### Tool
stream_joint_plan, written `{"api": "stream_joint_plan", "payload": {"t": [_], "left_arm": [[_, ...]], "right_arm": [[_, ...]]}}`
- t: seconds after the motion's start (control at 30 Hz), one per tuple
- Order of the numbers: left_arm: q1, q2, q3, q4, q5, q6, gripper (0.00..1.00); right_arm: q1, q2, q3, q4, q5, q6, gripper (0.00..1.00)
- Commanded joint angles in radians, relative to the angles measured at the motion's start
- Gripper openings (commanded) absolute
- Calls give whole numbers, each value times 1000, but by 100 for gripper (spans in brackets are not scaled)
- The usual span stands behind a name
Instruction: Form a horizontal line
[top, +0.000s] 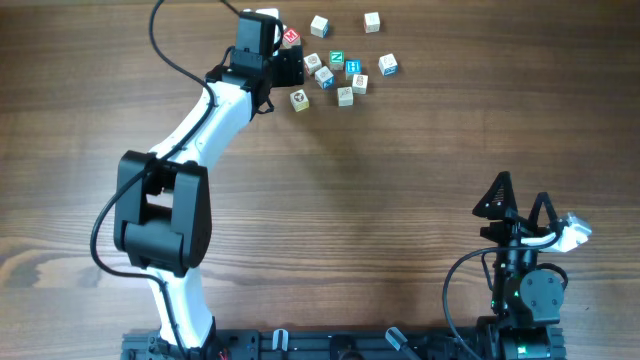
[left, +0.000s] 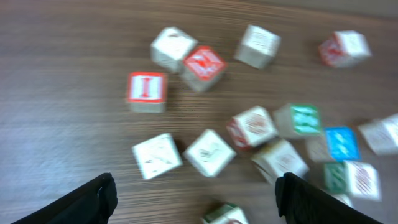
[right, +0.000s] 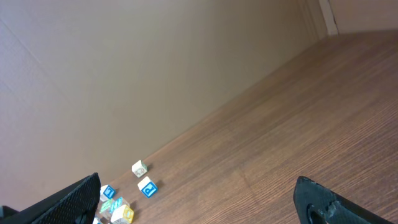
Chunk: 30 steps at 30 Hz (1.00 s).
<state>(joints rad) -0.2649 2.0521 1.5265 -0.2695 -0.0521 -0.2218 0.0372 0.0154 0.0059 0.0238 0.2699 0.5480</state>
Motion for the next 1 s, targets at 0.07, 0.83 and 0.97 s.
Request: {"api": "stream_joint_plan", "payload": {"t": [0.07, 0.83, 0.97], "left_arm": [[56, 59, 16, -8, -140, -307, 87], [58, 203, 16, 164, -30, -366, 83], [57, 229, 16, 197, -1, -353, 80]], "right_arm": [[-4, -12, -1, 5, -8, -14, 99], [-4, -12, -1, 5, -8, -14, 100], [-4, -12, -1, 5, -8, -14, 100]]}}
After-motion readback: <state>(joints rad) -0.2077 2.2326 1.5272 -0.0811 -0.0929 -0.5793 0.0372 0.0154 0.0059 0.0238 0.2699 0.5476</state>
